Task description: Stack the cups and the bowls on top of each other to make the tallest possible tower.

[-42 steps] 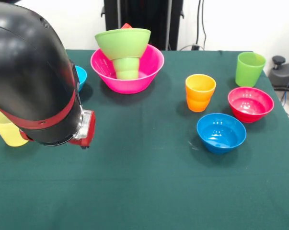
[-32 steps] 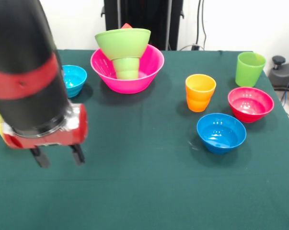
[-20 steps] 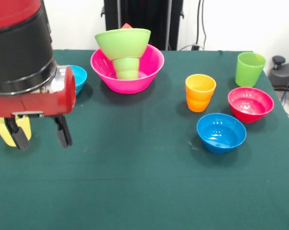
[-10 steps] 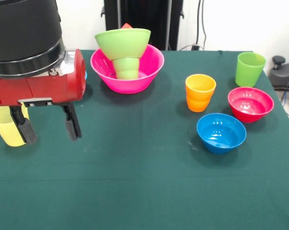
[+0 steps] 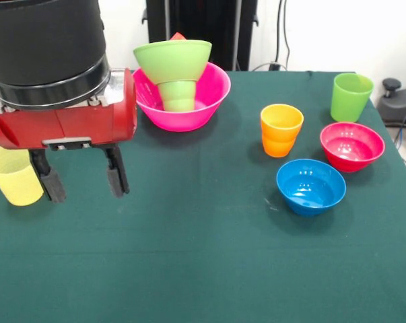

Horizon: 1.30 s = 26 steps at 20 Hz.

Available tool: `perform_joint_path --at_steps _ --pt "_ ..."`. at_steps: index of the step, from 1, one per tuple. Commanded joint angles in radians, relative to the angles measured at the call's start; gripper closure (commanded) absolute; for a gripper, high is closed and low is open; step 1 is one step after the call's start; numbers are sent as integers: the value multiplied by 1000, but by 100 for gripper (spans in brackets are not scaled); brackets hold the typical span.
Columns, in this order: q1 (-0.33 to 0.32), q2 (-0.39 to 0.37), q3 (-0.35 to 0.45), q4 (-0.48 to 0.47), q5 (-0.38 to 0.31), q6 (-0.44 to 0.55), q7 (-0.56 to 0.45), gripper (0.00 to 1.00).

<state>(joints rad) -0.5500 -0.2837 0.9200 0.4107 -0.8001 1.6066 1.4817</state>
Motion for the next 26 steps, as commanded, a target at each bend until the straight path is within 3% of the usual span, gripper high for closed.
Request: perform_joint_path --at_steps 1,3,6,10,13,15,18,20,26 --pt "47 -18 -33 -17 -92 80 -134 0" --pt "44 -25 -44 6 -79 55 -157 0" --pt "40 -20 -27 5 -52 101 -147 0" --pt "36 -52 -81 59 -22 84 -37 0" --pt "35 -50 -82 59 -13 126 -42 0" --pt "23 -52 -89 94 28 88 -5 0" --pt "44 -27 -98 43 -20 170 -36 0" --pt "44 -18 -87 32 -23 180 -98 0" --pt "32 10 -75 11 -35 171 -113 0"
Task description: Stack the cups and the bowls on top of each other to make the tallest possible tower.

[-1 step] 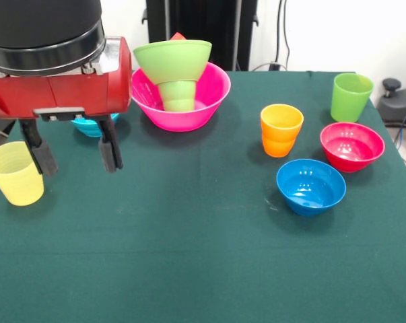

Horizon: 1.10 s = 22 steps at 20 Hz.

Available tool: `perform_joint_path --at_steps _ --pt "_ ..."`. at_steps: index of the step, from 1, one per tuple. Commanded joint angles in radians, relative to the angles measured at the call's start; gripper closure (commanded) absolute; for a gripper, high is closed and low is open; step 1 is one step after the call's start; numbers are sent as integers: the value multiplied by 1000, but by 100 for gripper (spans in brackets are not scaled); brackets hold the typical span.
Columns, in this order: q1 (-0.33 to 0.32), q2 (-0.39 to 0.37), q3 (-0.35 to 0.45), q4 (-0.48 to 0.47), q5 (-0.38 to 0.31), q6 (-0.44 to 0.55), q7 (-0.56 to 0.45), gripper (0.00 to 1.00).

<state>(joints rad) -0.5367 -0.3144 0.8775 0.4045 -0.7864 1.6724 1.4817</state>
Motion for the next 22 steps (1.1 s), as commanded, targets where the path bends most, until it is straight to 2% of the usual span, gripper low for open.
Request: perform_joint_path --at_steps 1,3,6,7,9,11,14,19,22 --pt "18 42 -33 20 -51 97 -124 0" --pt "25 45 -37 14 -73 73 -138 0" --pt "36 57 -24 -31 -116 121 -128 0" --pt "35 55 -26 -34 -120 140 -123 0" --pt "18 29 -52 7 -84 166 -118 0" --pt "-19 -32 -111 115 -9 166 -66 0" --pt "-76 -169 -185 338 111 114 -20 0" --pt "-113 -356 -248 588 216 61 -26 0" --pt "-125 -442 -265 703 247 11 -48 0"
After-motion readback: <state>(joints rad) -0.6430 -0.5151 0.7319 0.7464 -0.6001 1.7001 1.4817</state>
